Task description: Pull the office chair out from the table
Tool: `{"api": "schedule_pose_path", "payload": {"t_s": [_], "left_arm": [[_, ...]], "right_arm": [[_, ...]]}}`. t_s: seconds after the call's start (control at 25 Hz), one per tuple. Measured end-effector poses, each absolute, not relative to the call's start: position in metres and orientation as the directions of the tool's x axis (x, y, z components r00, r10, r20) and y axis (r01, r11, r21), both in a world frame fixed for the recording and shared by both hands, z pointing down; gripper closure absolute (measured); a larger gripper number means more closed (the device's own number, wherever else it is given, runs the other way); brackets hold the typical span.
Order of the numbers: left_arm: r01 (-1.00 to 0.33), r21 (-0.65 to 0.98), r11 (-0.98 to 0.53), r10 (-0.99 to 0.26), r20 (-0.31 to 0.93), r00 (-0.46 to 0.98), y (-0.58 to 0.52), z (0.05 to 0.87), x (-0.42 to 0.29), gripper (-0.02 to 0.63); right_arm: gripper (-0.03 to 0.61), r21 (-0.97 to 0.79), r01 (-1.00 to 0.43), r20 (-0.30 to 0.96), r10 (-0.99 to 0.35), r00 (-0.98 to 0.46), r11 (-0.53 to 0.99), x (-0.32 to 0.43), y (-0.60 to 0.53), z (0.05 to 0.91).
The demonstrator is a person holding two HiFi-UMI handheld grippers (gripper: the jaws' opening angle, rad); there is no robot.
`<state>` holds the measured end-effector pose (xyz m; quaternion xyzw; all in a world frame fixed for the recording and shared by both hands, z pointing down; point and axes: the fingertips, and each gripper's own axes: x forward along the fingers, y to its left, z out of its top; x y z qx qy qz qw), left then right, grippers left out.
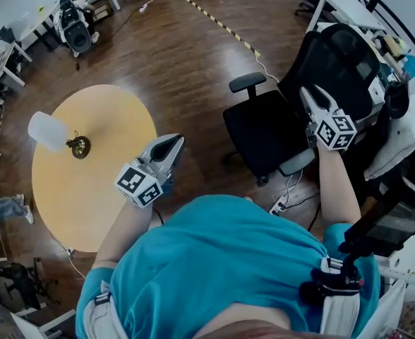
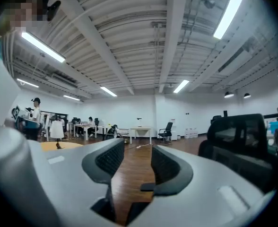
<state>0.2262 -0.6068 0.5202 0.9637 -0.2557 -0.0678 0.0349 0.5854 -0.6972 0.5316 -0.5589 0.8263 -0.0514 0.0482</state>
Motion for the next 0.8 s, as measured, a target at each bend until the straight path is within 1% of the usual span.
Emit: {"api": "schedule_pose_path", "payload": {"t_s": [0.16, 0.28, 0.4, 0.48, 0.56, 0.68, 0.8], "left_arm": [[-0.441, 0.12, -0.889, -0.453, -0.093, 0.887, -0.59, 0.515, 0.166, 0.591], [-0.422, 0.131, -0.897, -0.435, -0.089, 0.896, -0.579, 0.505, 0.124, 0.589], [-0.405, 0.125, -0.906, -0.418, -0.102, 0.903, -0.563, 0.493, 0.093, 0.591], [-0.399, 0.141, -0.906, -0.415, -0.111, 0.903, -0.545, 0.489, 0.076, 0.591], [-0.394, 0.151, -0.907, -0.412, -0.122, 0.903, -0.526, 0.484, 0.062, 0.591], [-0.398, 0.163, -0.903, -0.419, -0.128, 0.899, -0.494, 0.479, 0.048, 0.591], [-0.394, 0.166, -0.904, -0.417, -0.134, 0.899, -0.459, 0.481, 0.051, 0.591]], "right_arm": [[0.414, -0.141, -0.874, -0.04, -0.885, -0.464, 0.465, 0.459, -0.656, 0.533], [0.42, -0.146, -0.856, -0.049, -0.868, -0.494, 0.496, 0.388, -0.626, 0.526], [0.47, -0.138, -0.851, -0.042, -0.861, -0.506, 0.507, 0.334, -0.595, 0.516], [0.51, -0.122, -0.844, -0.035, -0.852, -0.522, 0.522, 0.304, -0.571, 0.51], [0.518, -0.102, -0.837, -0.033, -0.842, -0.538, 0.538, 0.279, -0.546, 0.504], [0.573, -0.077, -0.832, -0.027, -0.835, -0.549, 0.549, 0.258, -0.507, 0.503], [0.577, -0.07, -0.83, -0.024, -0.833, -0.552, 0.553, 0.256, -0.467, 0.508]]}}
